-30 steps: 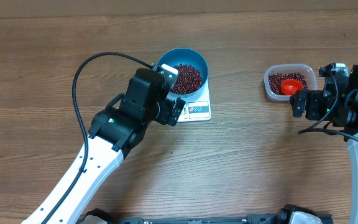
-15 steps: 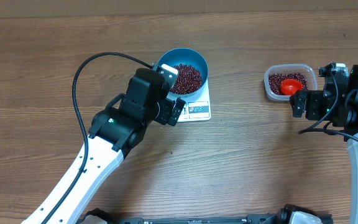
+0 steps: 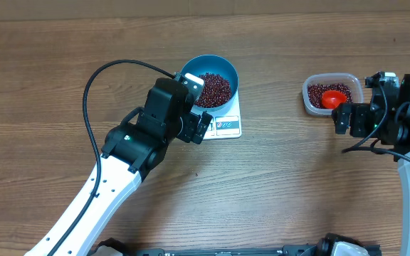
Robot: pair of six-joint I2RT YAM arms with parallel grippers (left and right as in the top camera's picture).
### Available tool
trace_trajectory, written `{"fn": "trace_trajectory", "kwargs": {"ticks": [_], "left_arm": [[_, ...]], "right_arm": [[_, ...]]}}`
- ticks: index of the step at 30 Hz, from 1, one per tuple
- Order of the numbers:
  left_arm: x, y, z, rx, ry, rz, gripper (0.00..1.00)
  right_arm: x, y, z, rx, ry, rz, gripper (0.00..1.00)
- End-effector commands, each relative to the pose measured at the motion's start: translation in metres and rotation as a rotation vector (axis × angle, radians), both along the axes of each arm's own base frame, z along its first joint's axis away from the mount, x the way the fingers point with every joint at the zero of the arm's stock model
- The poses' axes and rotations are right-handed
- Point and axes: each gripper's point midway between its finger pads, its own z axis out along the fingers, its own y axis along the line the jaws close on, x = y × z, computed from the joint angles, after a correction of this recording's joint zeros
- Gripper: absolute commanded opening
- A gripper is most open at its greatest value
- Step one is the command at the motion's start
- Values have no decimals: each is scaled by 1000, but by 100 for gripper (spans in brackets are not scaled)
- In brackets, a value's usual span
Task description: Scoop item into bowl and weigh 150g on scale
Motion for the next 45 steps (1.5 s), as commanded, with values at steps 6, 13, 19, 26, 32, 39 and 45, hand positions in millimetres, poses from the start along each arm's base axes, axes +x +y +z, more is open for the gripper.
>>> {"fn": "trace_trajectory", "kwargs": {"ticks": [6,13,19,26,32,39,45], "left_arm": [[-6,-8,7,-43,2,-47,99],[-4,-11,-14,-111,101,53,100],[-3,-12,-54,-125,242,165,100],[-1,-11,-104,-103,380,289,100],[3,0,-122,-58,383,408,100],[5,-12,-119,-54,343,384,99],[1,-29,-117,-82,331,372,100]], "right_arm": [[5,-1,9,-17,-22,3,100],[5,-2,9,-17,-22,2,100],[5,-2,9,-17,-22,2,100],[5,-1,9,-17,-22,3,100],[5,-2,9,-17,-22,2,100],[5,-1,9,-16,-22,2,100],[5,-2,9,-17,-22,2,100]]}}
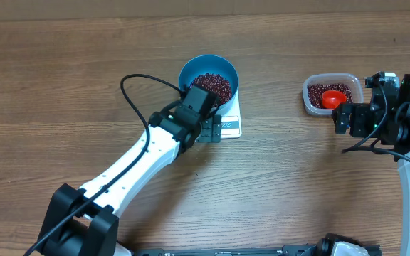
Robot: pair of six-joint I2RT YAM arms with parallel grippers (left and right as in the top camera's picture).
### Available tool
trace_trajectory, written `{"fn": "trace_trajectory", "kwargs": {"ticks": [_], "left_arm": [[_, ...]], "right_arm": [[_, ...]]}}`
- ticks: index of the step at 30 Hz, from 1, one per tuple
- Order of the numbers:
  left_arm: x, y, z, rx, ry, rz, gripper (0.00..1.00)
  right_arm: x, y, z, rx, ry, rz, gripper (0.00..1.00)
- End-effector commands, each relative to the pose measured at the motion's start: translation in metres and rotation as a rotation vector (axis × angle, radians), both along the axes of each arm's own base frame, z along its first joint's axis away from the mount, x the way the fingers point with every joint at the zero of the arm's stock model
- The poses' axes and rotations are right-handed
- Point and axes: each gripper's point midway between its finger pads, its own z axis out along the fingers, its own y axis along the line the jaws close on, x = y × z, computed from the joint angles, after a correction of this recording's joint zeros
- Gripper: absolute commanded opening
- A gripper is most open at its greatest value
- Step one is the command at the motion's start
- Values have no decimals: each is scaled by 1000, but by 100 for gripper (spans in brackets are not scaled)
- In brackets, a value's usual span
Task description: Scoop item into bowl and weigh 150g on scale
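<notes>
A blue bowl (208, 82) holding red beans stands on the white scale (230, 122) at the table's middle back. My left gripper (211, 128) reaches down at the scale's front left corner, just below the bowl's near rim; the wrist hides its fingers. At the right, a clear container (332, 94) holds more beans and a red scoop (331, 98). Just in front of that container hovers my right gripper (342, 118), apart from the scoop, with its finger gap not visible from above.
A black cable (137, 85) loops up from the left arm beside the bowl. The left arm stretches diagonally from the front left corner across the wooden table (62, 85).
My left arm has stretched out, and its wrist has shifted from the bowl's left rim to the scale's front left corner. The right arm, scoop and container are unchanged.
</notes>
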Motion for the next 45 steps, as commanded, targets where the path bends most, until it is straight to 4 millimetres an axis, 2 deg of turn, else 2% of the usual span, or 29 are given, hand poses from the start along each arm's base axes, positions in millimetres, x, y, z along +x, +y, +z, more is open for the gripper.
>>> {"fn": "trace_trajectory", "kwargs": {"ticks": [1,10,45], "left_arm": [[-1,-6,1,-3,-18,42,100],[-3,-7,3,9,-42,97,100],[-3,-8,3,9,-42,96,100]], "right_arm": [[5,-2,9,-17,-23,3,100],[5,-2,9,-17,-23,3,100],[5,-2,9,-17,-23,3,100]]}}
